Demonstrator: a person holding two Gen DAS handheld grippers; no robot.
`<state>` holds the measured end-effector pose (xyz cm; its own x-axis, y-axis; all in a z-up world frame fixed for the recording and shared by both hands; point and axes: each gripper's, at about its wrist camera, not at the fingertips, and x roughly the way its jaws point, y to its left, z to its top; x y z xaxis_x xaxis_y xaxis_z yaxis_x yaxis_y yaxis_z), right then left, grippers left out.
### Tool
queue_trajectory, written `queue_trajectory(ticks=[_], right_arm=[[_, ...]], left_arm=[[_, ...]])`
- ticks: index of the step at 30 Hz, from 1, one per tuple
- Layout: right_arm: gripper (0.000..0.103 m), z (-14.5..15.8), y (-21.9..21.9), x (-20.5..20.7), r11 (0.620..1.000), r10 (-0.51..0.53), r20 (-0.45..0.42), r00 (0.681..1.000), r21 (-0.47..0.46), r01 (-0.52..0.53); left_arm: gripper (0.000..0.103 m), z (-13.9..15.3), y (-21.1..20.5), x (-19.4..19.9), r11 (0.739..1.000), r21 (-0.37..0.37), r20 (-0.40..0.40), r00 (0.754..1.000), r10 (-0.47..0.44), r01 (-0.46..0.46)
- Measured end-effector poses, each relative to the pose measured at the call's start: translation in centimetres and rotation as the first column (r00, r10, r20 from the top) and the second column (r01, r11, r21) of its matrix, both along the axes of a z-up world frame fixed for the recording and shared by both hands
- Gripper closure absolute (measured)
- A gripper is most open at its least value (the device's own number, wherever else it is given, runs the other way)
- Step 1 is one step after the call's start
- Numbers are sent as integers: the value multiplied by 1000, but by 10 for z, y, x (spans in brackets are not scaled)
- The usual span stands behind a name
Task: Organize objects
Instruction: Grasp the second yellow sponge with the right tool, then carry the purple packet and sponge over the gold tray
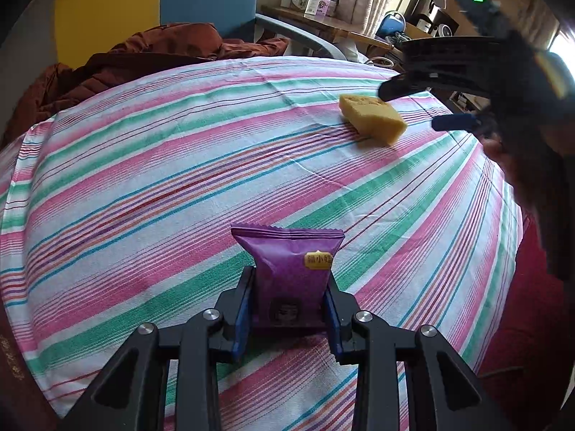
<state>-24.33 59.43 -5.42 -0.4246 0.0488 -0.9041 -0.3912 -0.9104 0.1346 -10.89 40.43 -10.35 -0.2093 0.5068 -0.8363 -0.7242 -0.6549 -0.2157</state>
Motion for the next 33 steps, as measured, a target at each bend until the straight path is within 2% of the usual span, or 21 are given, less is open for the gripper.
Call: queue_trajectory(ticks=[6, 7, 8, 9, 16, 19, 23, 30, 33], right_arm=[[17, -37, 1, -48, 995, 5, 104, 995, 96, -15], [23, -43, 3, -52, 995, 5, 113, 994, 100, -17], [34, -47, 4, -54, 996, 9, 116, 993, 84, -19], [35, -49, 5, -53, 998, 9, 114, 993, 63, -16], [37, -27, -17, -19, 992, 129, 64, 990, -9, -129], [36, -27, -35, -1, 982, 175, 70, 982, -81, -169], [36, -33, -54, 21, 973, 199, 70, 977, -132, -189], [36, -36, -80, 38, 955, 269, 40, 962, -136, -262], [36, -38, -85, 36, 949, 301, 44, 952, -105, -296]], left_arm=[[68, -1, -2, -1, 1000, 21, 11, 1000, 10, -11], [68, -1, -2, -1, 1000, 22, 8, 1000, 10, -10], [68, -2, -3, 0, 1000, 23, 4, 1000, 9, -9], [68, -1, -3, 0, 1000, 25, 0, 1000, 9, -9], [68, -2, -3, 2, 999, 27, -37, 999, 25, -24], [69, 0, -9, 4, 998, 23, -39, 998, 57, -56], [69, 5, -21, 13, 997, 0, -65, 995, 80, -80], [70, 28, -49, 33, 993, 15, -128, 985, 119, -118], [69, 40, -59, 39, 991, 27, -160, 978, 136, -134]])
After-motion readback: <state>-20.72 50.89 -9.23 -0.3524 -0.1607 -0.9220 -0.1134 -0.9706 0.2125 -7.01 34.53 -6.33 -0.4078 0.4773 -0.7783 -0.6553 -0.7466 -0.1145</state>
